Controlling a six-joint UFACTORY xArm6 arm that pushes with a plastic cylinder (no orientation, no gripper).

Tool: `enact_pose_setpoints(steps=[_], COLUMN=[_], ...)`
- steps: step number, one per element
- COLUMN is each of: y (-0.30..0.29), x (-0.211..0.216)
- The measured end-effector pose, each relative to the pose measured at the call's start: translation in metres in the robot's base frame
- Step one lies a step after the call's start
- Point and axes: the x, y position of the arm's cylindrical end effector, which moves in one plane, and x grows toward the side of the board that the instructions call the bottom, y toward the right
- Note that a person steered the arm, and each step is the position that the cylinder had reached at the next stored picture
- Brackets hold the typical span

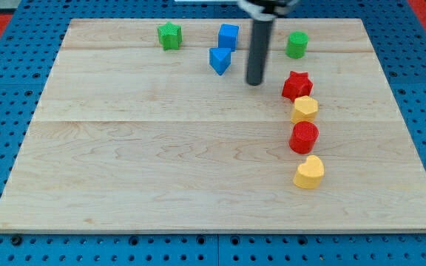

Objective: Push blue triangle below the green circle

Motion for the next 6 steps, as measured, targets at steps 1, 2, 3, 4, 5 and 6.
enact_pose_setpoints(steps=[1,2,3,4,5,6], y=[-0.057,-0.078,-0.071,-0.032,0.029,0.077], x=[0.016,-0.011,-0.057,-0.047,-0.047,-0.047])
